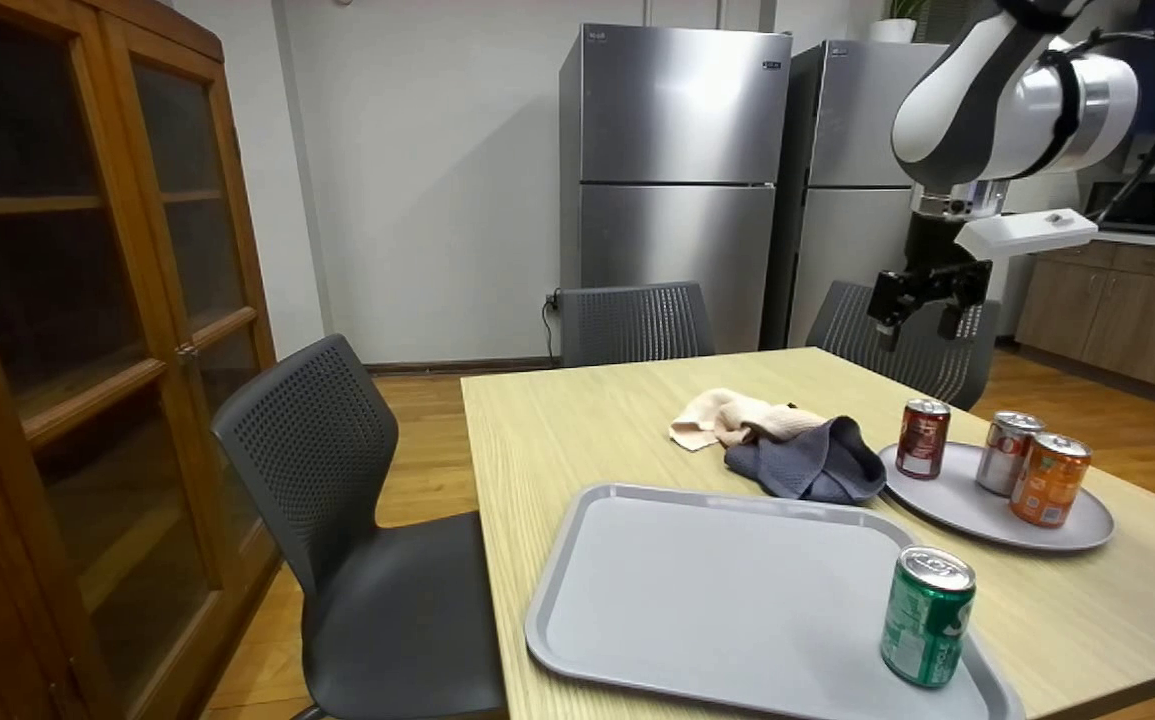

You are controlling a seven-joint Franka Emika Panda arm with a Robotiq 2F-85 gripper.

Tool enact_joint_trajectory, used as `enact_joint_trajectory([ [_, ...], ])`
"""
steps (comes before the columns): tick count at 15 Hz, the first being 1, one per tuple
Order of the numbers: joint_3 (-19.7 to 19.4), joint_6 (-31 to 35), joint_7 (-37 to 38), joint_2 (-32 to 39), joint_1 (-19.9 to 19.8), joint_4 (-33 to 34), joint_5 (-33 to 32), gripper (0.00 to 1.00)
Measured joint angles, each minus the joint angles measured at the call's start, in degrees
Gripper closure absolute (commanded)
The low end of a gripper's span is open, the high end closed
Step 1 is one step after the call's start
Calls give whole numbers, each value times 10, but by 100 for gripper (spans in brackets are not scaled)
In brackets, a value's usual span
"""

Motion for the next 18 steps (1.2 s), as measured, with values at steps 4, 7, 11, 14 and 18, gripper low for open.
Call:
enact_joint_trajectory([
  [4, 18, 20, -12, -56, 14, -94, 1, 0],
  [7, 24, 27, -16, -94, 29, -153, 1, 0],
  [11, 27, 28, -20, -143, 52, -217, 2, 0],
  [14, 30, 28, -22, -176, 72, -257, 14, 0],
  [18, 32, 28, -27, -212, 103, -303, 23, 0],
])
